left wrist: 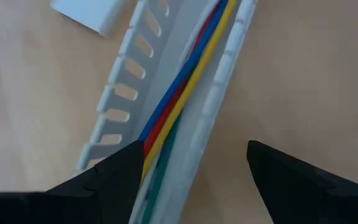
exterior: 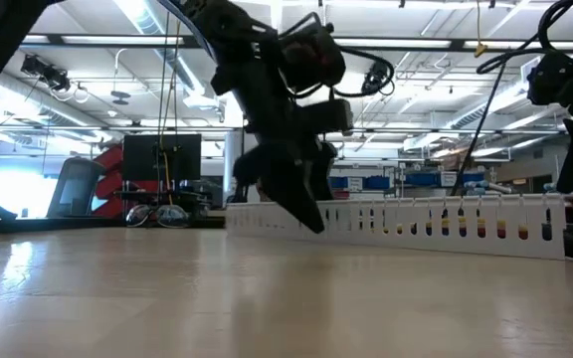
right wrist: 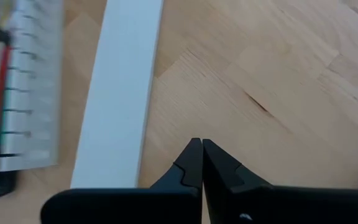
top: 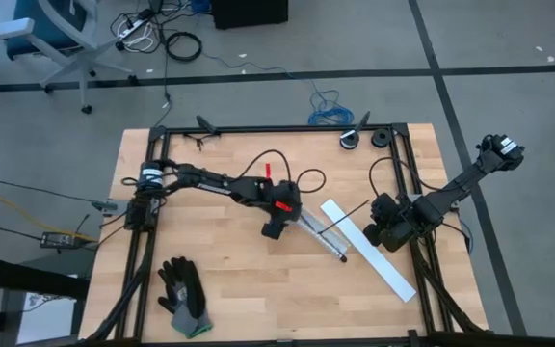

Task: Ziptie cables
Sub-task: Close the white cable duct with the cover

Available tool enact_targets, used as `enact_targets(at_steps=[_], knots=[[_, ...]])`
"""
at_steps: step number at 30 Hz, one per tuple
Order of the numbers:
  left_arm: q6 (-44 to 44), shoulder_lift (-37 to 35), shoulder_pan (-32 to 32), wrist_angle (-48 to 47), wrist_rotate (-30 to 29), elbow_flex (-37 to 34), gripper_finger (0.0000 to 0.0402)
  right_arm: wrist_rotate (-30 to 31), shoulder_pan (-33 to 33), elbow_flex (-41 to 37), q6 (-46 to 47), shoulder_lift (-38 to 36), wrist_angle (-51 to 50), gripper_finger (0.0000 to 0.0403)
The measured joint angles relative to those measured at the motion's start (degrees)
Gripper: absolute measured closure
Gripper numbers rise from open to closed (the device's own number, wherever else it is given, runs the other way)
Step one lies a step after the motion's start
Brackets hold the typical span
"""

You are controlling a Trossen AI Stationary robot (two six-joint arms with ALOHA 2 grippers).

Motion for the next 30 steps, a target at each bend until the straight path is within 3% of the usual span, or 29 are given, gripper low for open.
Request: enact_targets(at_steps=[12, 24, 30], knots=[[4.43, -1.04, -1.31, 1.16, 0.19, 4.82, 0.0106, 0.53, -0.04, 0.00, -1.53, 0.07, -0.15, 0.0403], [4.52, 6.07, 2.72, -0.43, 2.13, 8.99, 0.0106, 0.51, -0.04, 0.00, -1.53, 0.07, -0.10, 0.0403], [3.82, 6.10, 4.36, -7.06, -1.96, 11.35, 0.0141, 0.51, -0.04, 0.00, -1.51, 0.07, -0.12, 0.0403]])
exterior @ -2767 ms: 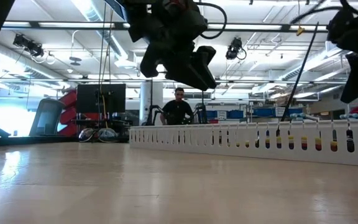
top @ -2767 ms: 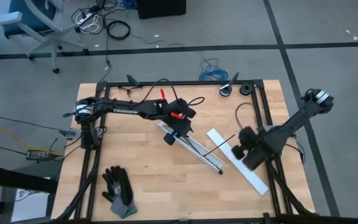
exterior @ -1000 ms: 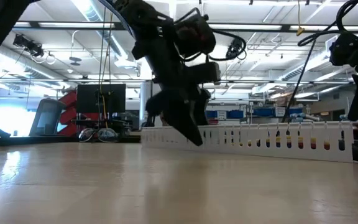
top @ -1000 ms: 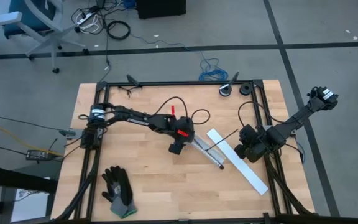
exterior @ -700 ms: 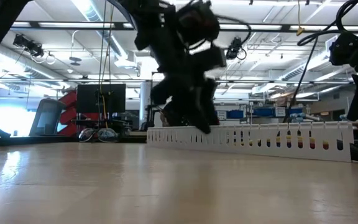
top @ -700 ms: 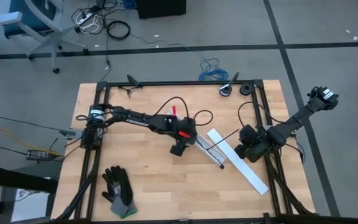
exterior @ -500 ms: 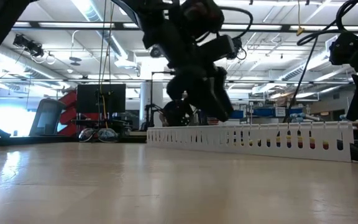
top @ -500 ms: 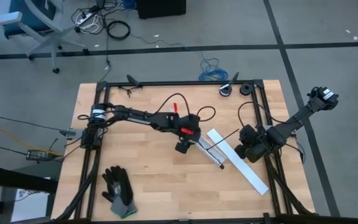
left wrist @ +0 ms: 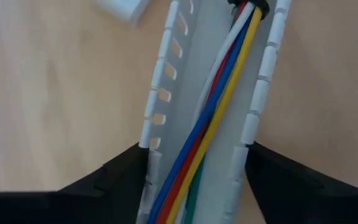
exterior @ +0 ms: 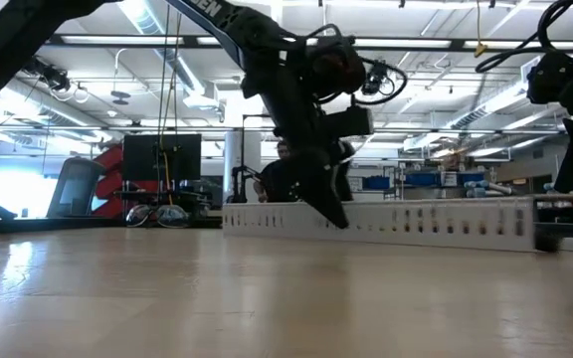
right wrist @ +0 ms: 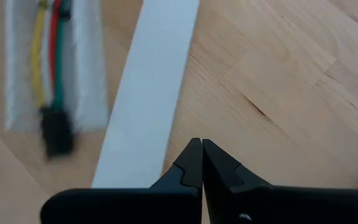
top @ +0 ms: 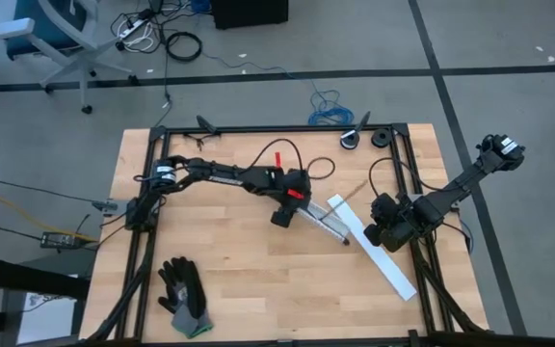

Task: Ziptie cables
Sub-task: Close the white cable duct with the cover

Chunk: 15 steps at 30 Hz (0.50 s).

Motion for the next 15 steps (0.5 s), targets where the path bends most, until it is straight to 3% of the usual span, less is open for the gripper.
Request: enact_targets(at_steps=[6, 15], knots=[[-4.60, -0.43, 3.01, -7.15, 1.11, 0.28, 0.0182, -0.39, 0.00, 0.00, 0.10, 0.00, 1.64, 0.0403], [-5.94, -3.38, 4.62, -18.04, 1.65, -0.11, 0.0181, 2.79, -0.06, -2.91, -3.10, 2.88, 12.08, 0.0372]])
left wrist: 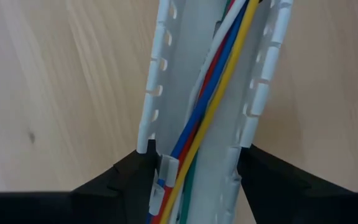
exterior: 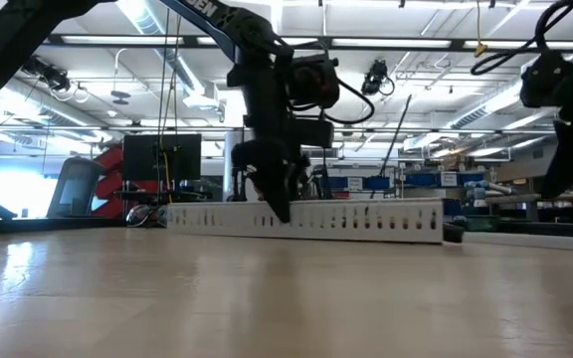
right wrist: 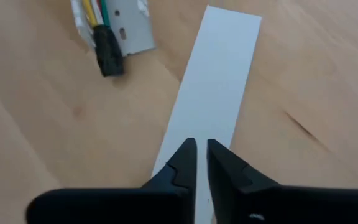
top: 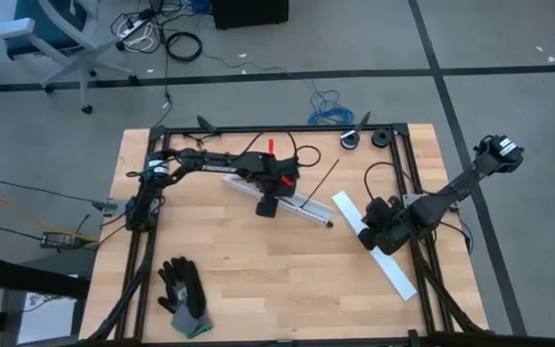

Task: Ziptie cables
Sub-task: Close the white cable duct with the cover

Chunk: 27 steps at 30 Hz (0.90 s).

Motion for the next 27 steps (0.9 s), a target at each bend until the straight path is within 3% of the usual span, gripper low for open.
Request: enact_targets(at_steps=[7, 17, 27], knots=[[-0.15, -0.82, 0.92, -6.90, 0.10, -0.40, 0.0180, 0.89, -1.80, -3.00, -1.08, 5.15, 9.05, 0.0285], [-2.38, -1.36, 1.02, -5.49, 0.42, -0.79, 0.0180, 1.06, -5.01, -3.05, -3.95, 10.49, 12.04, 0.0154], [-2.47, -1.45, 1.02, -6.08, 0.39, -0.79, 0.0180, 1.32, -8.42, -2.84, -5.73, 20.70, 17.21, 0.0096]])
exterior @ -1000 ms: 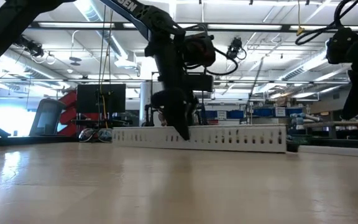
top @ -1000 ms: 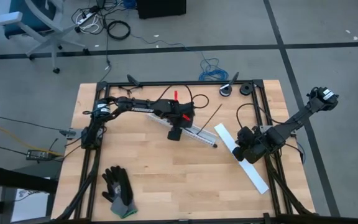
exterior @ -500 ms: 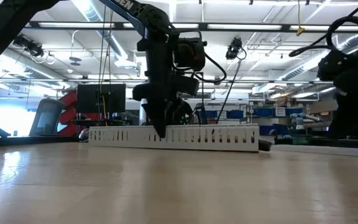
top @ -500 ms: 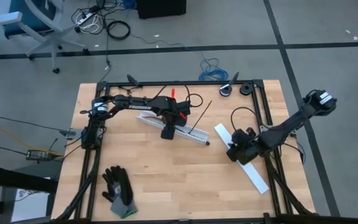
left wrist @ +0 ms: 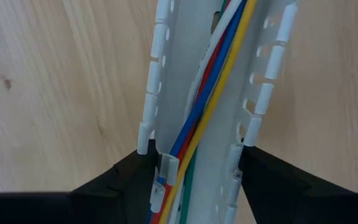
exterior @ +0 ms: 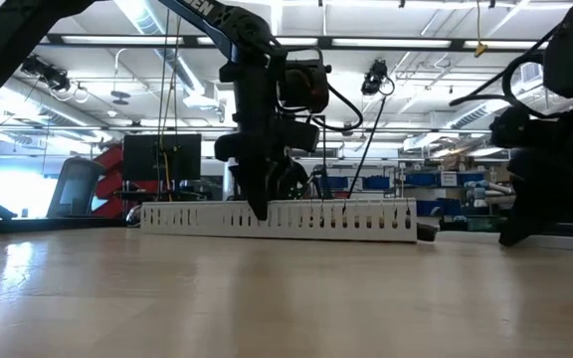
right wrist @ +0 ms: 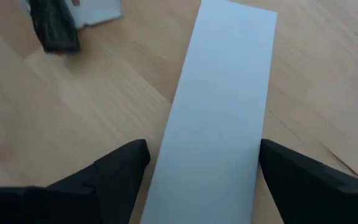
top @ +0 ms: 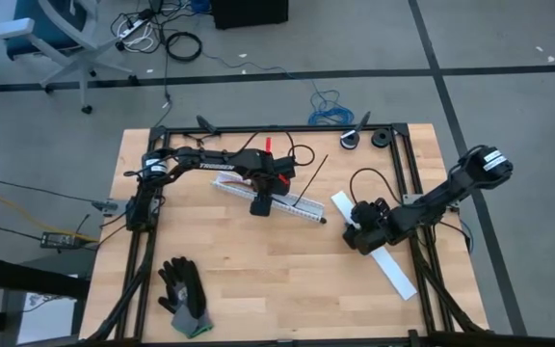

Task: Ziptie cables
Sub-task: Close the white cable duct with the cover

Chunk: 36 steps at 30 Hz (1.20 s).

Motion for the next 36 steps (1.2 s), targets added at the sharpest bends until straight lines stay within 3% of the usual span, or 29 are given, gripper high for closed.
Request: enact_targets(at_steps=[5, 11, 16, 27, 36], knots=[[1.83, -0.02, 0.02, -0.26, -0.02, 0.00, 0.0180, -0.26, -0.30, 0.07, 0.06, 1.51, 0.84, 0.0111], [3.22, -0.04, 0.24, -0.37, 0.02, 0.01, 0.0180, -0.76, -0.35, -0.04, -1.74, -0.04, 1.05, 0.0186], [3.57, -0.07, 0.73, -0.42, 0.22, 0.02, 0.0180, -0.23, -0.31, -0.07, -5.22, -0.84, 1.47, 0.0216], [2.71, -0.11, 1.02, -3.02, -0.20, 0.11, 0.0180, -0.07, -0.31, -0.22, -7.56, -2.05, 3.06, 0.0256], [2.55, -0.13, 0.96, -1.02, -0.20, 0.11, 0.0180, 0.15, -0.31, -0.22, -7.76, -2.05, 3.52, 0.0259]])
